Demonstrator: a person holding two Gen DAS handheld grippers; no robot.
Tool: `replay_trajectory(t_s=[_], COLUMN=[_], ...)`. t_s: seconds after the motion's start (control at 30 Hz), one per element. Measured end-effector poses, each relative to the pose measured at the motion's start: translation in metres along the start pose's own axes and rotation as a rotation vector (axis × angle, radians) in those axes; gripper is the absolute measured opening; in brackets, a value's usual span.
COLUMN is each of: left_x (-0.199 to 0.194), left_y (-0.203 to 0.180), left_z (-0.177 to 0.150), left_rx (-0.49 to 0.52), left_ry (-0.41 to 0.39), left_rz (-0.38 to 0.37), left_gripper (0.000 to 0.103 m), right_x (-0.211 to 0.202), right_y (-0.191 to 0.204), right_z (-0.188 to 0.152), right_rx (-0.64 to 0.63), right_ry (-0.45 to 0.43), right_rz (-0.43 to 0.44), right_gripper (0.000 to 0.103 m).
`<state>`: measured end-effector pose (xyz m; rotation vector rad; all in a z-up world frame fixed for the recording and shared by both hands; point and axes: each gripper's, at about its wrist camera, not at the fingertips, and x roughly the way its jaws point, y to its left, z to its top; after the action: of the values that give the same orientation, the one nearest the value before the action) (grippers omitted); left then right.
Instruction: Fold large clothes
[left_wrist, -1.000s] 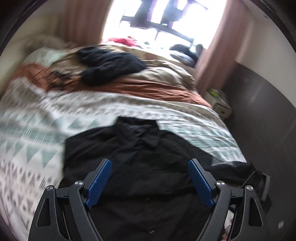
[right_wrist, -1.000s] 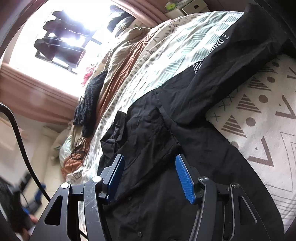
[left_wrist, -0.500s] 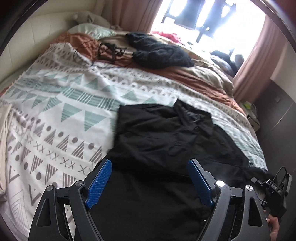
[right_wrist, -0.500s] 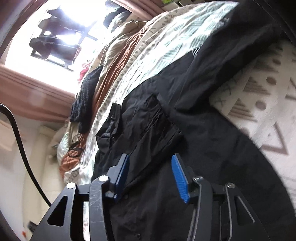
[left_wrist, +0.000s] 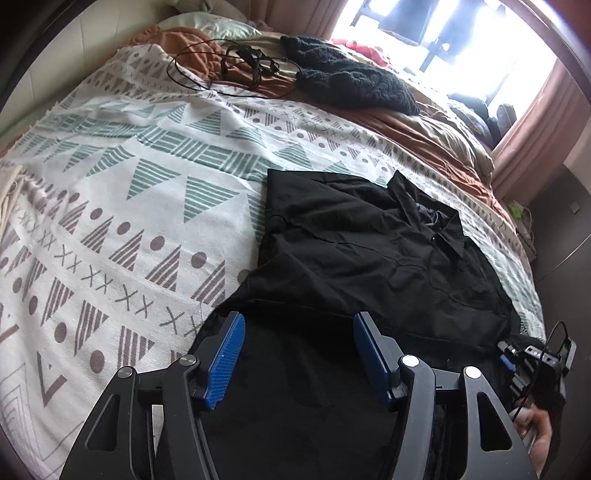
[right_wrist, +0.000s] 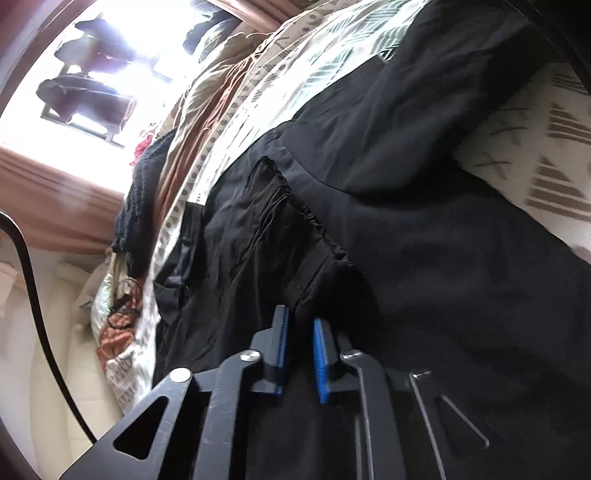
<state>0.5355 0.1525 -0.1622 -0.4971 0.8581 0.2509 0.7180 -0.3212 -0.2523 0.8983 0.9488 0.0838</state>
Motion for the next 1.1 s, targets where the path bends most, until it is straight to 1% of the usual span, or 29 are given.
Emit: replay_trajectory(t_s=[0.07,0.1,0.13,0.17,0.2,0.23,0.27,0.3,0.43,0.5,0.6,0.73,0.83,0.93,1.0,1.1], left_x=[0.000,0.000,0.001,0.001,0.000,-0.002,-0.004,-0.006,-0.014,-0.017,-0.022,-0.024,-0.027,-0.026,-0.023,-0.020], left_y=[0.000,-0.001,-0.002,-0.006,-0.009,-0.013,-0.017,-0.021,-0.038,-0.050,-0.067,-0.083,-0.086,-0.088,-0.089,-0.087], left_z=[0.000,0.000,0.000,0.000,-0.001,-0.002,-0.004,-0.005,-0.009,-0.012,-0.018,-0.024,-0.026,-0.028,-0.029,-0.029], left_rx=[0.003,-0.004,-0.008,-0.008,-0.003,0.010,0.018,0.023,0.042,0.077,0.130,0.180,0.183,0.181,0.178,0.162], left_ry=[-0.009,-0.010,-0.005,-0.002,-0.003,-0.012,-0.019,-0.024,-0.046,-0.052,-0.071,-0.071,-0.085,-0.084,-0.079,-0.073], left_rz=[0.016,0.016,0.015,0.017,0.017,0.014,0.015,0.016,-0.019,-0.050,-0.062,-0.082,-0.085,-0.087,-0.086,-0.089], left_gripper=[0.063,0.065,0.067,0.072,0.077,0.078,0.081,0.084,0.091,0.097,0.098,0.099,0.099,0.099,0.099,0.099], right_x=[0.002,0.002,-0.001,-0.003,-0.006,-0.011,-0.021,-0.032,-0.073,-0.090,-0.116,-0.146,-0.164,-0.184,-0.191,-0.191], right_y=[0.000,0.001,0.003,0.005,0.006,0.007,0.007,0.007,0.000,-0.009,-0.029,-0.058,-0.078,-0.107,-0.121,-0.133], right_z=[0.002,0.002,0.002,0.003,0.004,0.006,0.007,0.009,0.023,0.031,0.044,0.064,0.078,0.093,0.098,0.104], right_rx=[0.014,0.012,0.002,-0.001,-0.001,0.003,0.009,0.012,-0.010,-0.014,-0.015,0.004,0.026,0.074,0.104,0.126], right_ry=[0.004,0.009,0.014,0.019,0.027,0.024,0.005,-0.017,-0.085,-0.120,-0.168,-0.226,-0.259,-0.302,-0.325,-0.334], right_rz=[-0.002,-0.003,-0.013,-0.022,-0.025,-0.013,0.007,0.015,-0.002,-0.020,-0.059,-0.093,-0.109,-0.124,-0.133,-0.132], right_gripper=[0.012,0.012,0.013,0.016,0.028,0.035,0.045,0.049,0.049,0.049,0.049,0.049,0.049,0.049,0.049,0.049])
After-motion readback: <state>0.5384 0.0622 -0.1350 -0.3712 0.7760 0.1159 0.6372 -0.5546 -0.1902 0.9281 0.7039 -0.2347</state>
